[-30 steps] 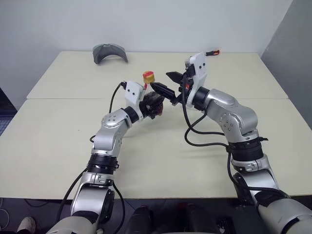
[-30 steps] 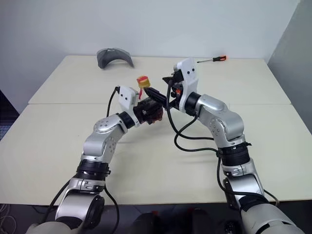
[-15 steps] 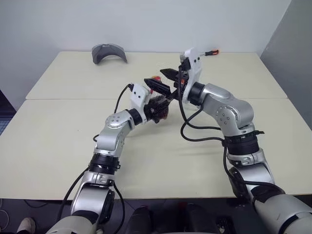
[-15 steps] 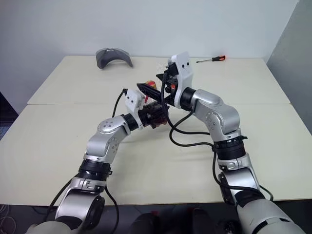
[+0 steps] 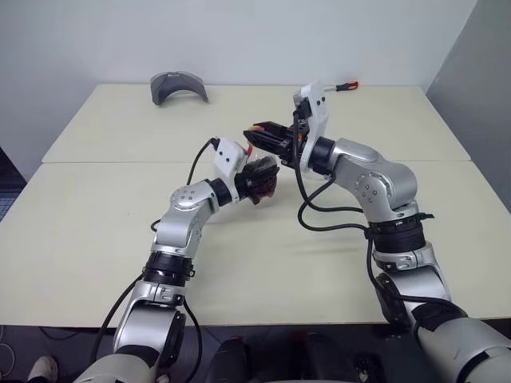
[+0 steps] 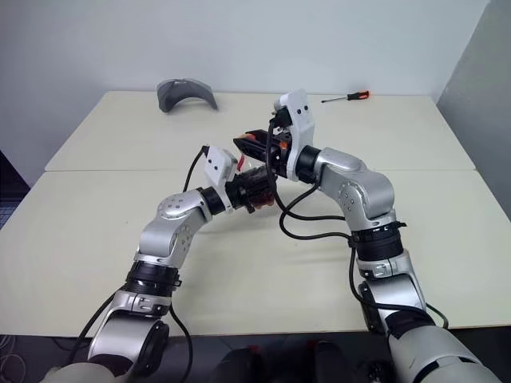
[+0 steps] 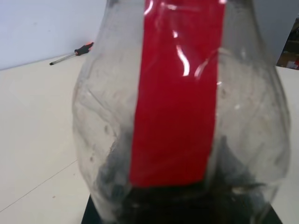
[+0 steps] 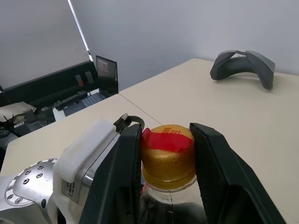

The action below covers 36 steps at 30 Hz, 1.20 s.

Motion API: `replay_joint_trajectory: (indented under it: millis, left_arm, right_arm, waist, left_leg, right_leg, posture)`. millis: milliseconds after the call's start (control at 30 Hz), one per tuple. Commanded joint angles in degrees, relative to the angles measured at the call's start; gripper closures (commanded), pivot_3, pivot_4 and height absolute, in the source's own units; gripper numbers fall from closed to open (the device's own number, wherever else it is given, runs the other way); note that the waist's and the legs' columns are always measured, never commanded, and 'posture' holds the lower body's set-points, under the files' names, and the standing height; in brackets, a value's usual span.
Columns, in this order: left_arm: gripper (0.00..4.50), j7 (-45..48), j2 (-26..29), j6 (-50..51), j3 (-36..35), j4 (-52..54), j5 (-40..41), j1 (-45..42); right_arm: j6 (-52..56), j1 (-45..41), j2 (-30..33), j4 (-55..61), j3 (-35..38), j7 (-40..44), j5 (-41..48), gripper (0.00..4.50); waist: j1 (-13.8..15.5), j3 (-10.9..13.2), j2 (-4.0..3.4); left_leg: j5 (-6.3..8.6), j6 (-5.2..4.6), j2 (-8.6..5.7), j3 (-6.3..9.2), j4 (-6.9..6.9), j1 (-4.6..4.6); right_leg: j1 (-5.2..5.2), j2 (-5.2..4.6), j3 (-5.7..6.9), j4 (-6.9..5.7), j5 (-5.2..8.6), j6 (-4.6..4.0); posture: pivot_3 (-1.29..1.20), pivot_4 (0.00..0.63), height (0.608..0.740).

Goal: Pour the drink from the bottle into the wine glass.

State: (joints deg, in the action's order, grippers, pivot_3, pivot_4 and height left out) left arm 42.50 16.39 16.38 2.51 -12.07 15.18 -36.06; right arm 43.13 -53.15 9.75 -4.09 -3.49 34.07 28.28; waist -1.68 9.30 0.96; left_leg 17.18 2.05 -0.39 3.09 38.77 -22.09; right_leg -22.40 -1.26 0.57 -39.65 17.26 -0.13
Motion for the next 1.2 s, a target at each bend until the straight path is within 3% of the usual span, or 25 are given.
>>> replay_joint_trajectory:
  millis: [33, 100, 233, 333, 533, 767, 833, 967, 1200]
  left_arm:
    - [3.46, 1.89, 1.06, 2.09, 0.62, 7.17, 1.9, 0.67]
    - [3.5, 2.55, 1.58, 4.09, 0.57, 9.83, 2.97, 1.18]
    - [3.55, 4.89, 5.53, 15.87, -0.8, 25.91, 11.93, 2.33]
    - [3.56, 5.79, 8.9, 21.91, -1.95, 33.65, 17.28, 3.51]
    - [3.57, 3.6, 12.93, 30.38, -5.17, 43.51, 26.08, 6.22]
    - [3.58, 0.73, 13.87, 30.02, -5.87, 42.54, 25.6, 8.22]
    - [3.58, -0.46, 13.95, 29.98, -6.59, 40.94, 25.02, 8.86]
    - [3.58, -1.73, 14.58, 26.75, -6.52, 36.62, 21.1, 11.14]
    - [3.58, -1.25, 12.21, 19.22, -3.41, 26.03, 15.1, 6.73]
  right_arm:
    - [-0.27, -1.01, 0.45, 3.91, 0.14, 4.52, 2.81, 3.25]
    - [0.36, -1.24, 1.06, 4.83, 0.13, 7.45, 4.36, 3.25]
    - [1.49, -4.51, 4.67, 5.1, -0.89, 23.09, 10.6, 3.25]
    - [5.2, -6.82, 5.63, 2.96, -0.19, 30.08, 15.25, 3.25]
    - [1.66, -9.08, 6.19, -1.49, -2.36, 38.29, 12.68, 3.25]
    - [1.28, -8.76, 7.04, -1.61, 0.55, 33.39, 11.49, 0.83]
    - [5.59, -6.98, 9.44, 2.12, 2.84, 31.38, 14.39, 0.15]
    - [10.4, -3.09, 10.85, 11.01, 7.25, 22.32, 18.03, 0.0]
    - [5.54, -0.19, 6.99, 17.31, 4.51, 9.84, 11.93, 0.0]
  waist:
    - [-0.02, 0.01, -0.01]
    - [-0.01, 0.01, -0.02]
    - [-0.06, 0.15, -0.03]
    - [-0.1, 0.23, -0.06]
    - [-0.1, 0.24, -0.08]
    - [0.18, 0.27, -0.12]
    - [0.42, 0.27, -0.12]
    - [0.68, 0.28, -0.12]
    - [0.08, 0.28, -0.13]
  left_leg:
    - [0.0, 0.0, 0.0, 0.0, 0.0, -0.02]
    - [0.0, -0.01, 0.01, 0.01, 0.0, -0.02]
    - [0.11, -0.19, 0.0, 0.02, 0.0, -0.06]
    - [0.12, -0.2, 0.02, 0.05, 0.0, -0.07]
    - [0.14, -0.24, 0.02, 0.1, -0.04, 0.12]
    - [0.12, -0.2, 0.03, 0.11, -0.01, 0.07]
    - [0.1, -0.18, -0.01, 0.11, 0.02, 0.03]
    - [0.1, -0.18, -0.01, 0.13, 0.02, -0.01]
    - [0.12, -0.2, 0.03, 0.14, -0.05, 0.03]
  right_leg:
    - [-0.02, 0.0, 0.0, 0.0, 0.0, 0.0]
    - [-0.03, 0.0, 0.0, -0.01, 0.0, 0.0]
    - [-0.03, 0.0, 0.0, 0.03, 0.0, 0.0]
    - [-0.03, 0.0, 0.02, 0.06, 0.0, 0.0]
    - [0.1, 0.02, 0.03, 0.03, 0.0, 0.0]
    - [0.07, 0.02, 0.03, 0.04, 0.0, -0.01]
    - [0.09, -0.02, 0.03, 0.09, 0.0, 0.0]
    - [0.1, -0.04, 0.04, 0.2, 0.0, 0.0]
    - [0.01, 0.03, 0.06, 0.02, 0.0, -0.01]
  posture:
    - [0.0, 0.15, 0.74]
    - [0.0, 0.15, 0.74]
    - [0.0, 0.15, 0.74]
    - [0.0, 0.15, 0.74]
    - [0.0, 0.15, 0.74]
    - [0.0, 0.15, 0.74]
    - [0.0, 0.15, 0.74]
    - [0.0, 0.15, 0.74]
    - [0.0, 0.15, 0.74]
